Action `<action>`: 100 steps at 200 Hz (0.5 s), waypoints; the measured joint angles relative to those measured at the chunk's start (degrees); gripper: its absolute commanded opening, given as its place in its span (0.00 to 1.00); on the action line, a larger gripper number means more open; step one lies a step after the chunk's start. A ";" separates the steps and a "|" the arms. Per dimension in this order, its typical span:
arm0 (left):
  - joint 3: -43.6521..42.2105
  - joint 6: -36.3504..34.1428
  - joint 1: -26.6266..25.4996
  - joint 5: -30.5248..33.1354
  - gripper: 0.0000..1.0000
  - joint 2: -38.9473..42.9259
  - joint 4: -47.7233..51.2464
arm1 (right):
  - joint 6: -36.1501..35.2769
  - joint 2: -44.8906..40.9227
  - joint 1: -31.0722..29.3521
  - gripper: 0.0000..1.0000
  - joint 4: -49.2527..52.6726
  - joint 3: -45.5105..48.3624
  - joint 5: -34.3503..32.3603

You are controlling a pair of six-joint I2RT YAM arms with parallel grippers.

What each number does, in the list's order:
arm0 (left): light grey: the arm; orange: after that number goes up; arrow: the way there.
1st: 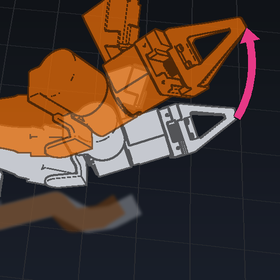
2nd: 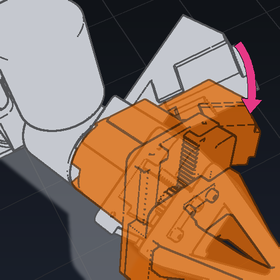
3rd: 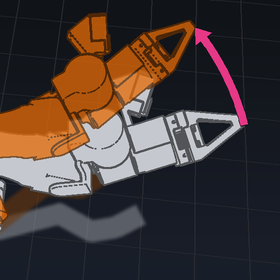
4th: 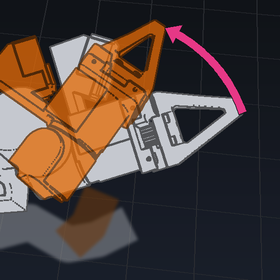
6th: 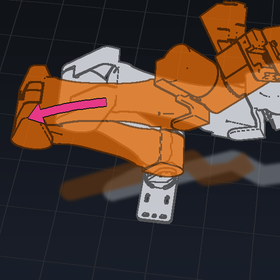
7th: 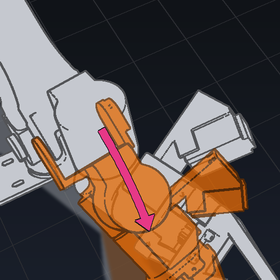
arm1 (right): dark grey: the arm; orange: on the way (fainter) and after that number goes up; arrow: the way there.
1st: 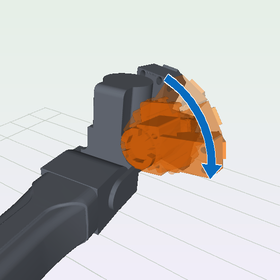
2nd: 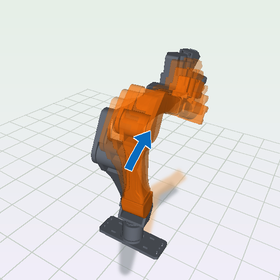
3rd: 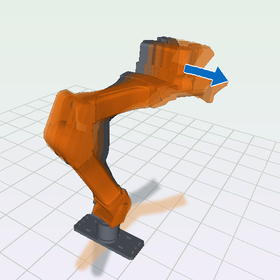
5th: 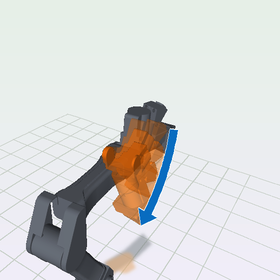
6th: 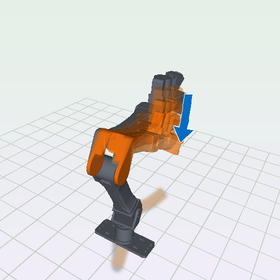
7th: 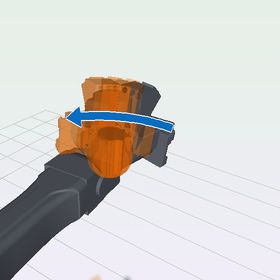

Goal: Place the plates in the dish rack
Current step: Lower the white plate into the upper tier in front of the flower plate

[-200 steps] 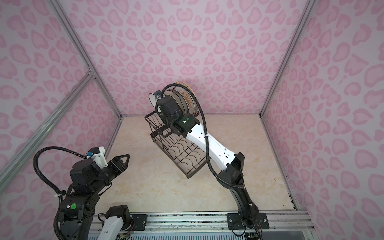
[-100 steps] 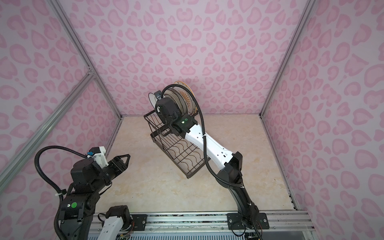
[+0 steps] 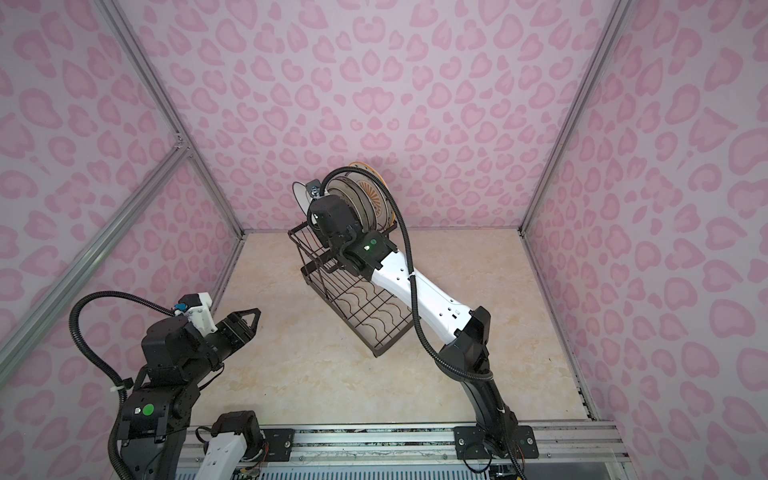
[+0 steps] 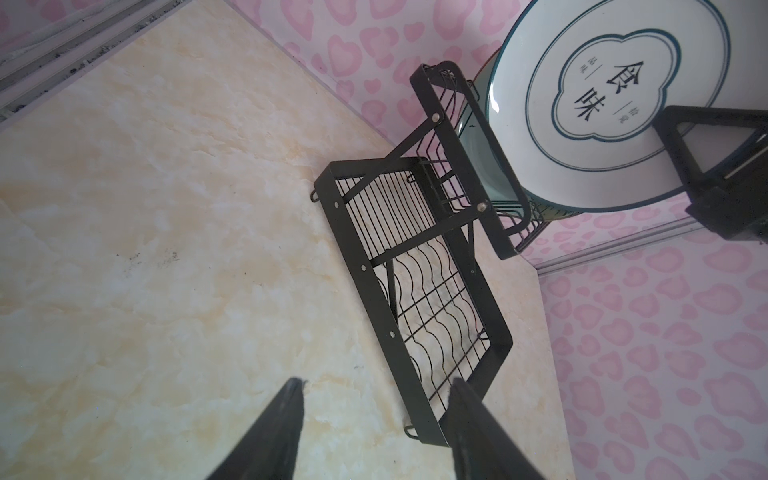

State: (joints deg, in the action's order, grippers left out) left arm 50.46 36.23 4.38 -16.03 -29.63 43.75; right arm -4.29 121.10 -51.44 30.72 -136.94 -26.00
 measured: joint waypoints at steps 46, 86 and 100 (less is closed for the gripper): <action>0.15 -0.26 -0.04 0.00 0.58 0.00 0.04 | -0.02 0.50 0.07 0.00 0.02 0.00 -0.74; 0.15 -0.39 -0.04 0.02 0.58 -0.02 0.04 | 0.44 0.61 0.17 0.00 -0.94 1.86 -0.31; 0.15 -0.42 -0.04 0.02 0.58 -0.04 0.04 | 0.68 0.61 0.26 0.00 -1.40 2.51 -0.11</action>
State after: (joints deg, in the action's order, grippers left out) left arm 50.61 35.81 4.34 -16.01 -29.67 43.79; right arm -3.62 121.71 -51.18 29.32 -134.43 -26.11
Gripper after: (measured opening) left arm 0.581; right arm 0.078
